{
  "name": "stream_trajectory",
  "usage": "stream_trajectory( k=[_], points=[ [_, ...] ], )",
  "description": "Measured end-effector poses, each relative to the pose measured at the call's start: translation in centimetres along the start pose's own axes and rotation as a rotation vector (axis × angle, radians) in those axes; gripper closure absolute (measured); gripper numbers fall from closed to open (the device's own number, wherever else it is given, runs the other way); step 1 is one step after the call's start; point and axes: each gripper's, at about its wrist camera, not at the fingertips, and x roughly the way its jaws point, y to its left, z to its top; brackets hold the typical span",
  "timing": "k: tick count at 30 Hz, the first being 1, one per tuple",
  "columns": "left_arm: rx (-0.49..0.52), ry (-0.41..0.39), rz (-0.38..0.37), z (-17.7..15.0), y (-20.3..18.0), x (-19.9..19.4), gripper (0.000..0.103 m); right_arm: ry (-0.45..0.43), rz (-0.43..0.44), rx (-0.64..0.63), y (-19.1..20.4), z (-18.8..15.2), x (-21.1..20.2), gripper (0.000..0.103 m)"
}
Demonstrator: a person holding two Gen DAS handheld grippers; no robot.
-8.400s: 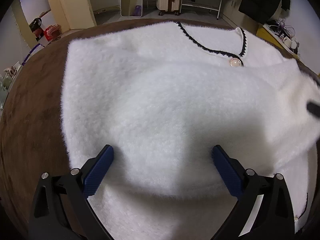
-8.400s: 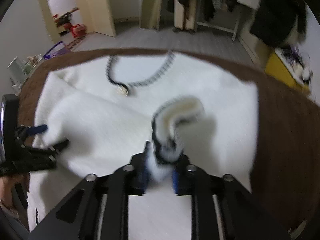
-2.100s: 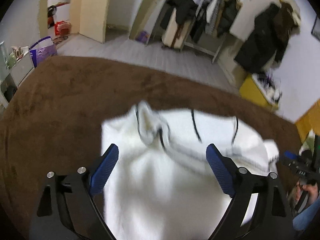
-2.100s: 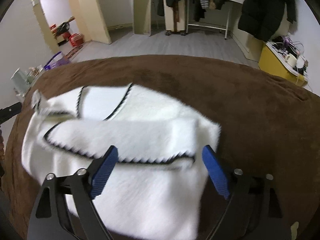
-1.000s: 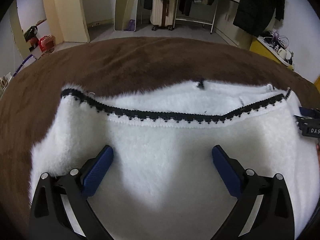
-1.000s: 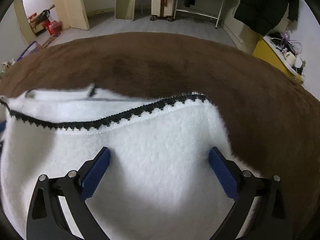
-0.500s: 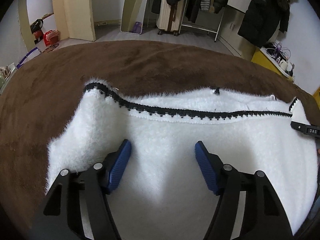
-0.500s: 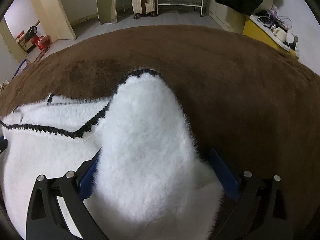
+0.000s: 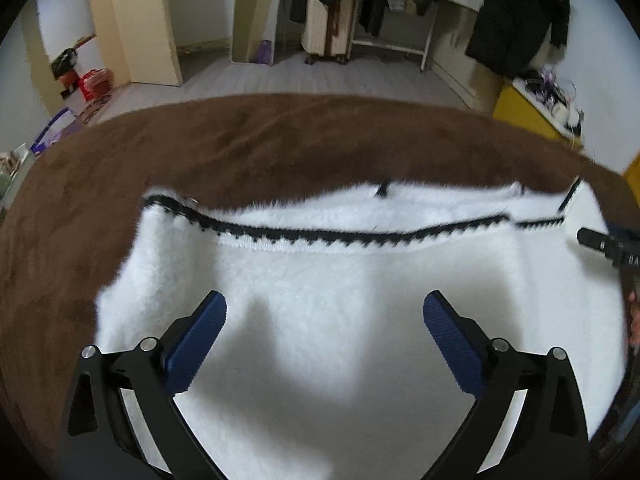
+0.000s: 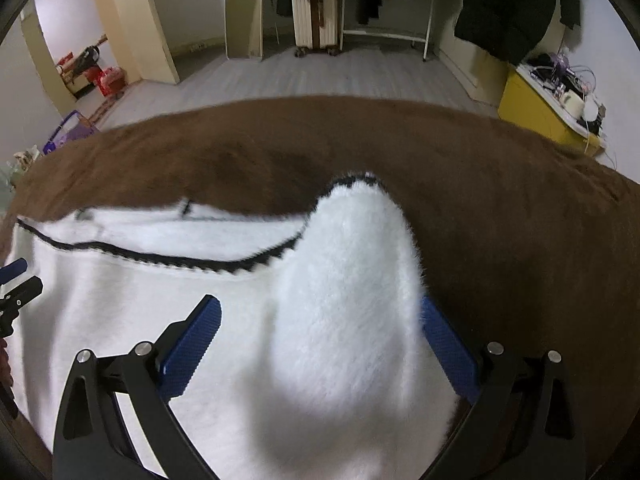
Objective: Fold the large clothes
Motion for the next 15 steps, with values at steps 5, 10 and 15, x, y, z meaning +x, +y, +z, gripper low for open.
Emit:
stream_trajectory(
  k=[5, 10, 15],
  points=[
    [0.007, 0.002, -0.024, -1.2, -2.1, -1.4, 0.007, -0.045, 0.018, 0.017, 0.0, -0.6, -3.1, 0.006],
    [0.013, 0.031, -0.014, -3.9, -3.8, -1.3, 0.007, -0.078, 0.027, 0.068, -1.5, -2.1, -5.9, 0.006],
    [0.025, 0.023, 0.007, -7.4, -5.4, -3.0, 0.007, -0.088, 0.012, 0.112, -3.2, -5.0, -8.2, 0.006]
  ],
)
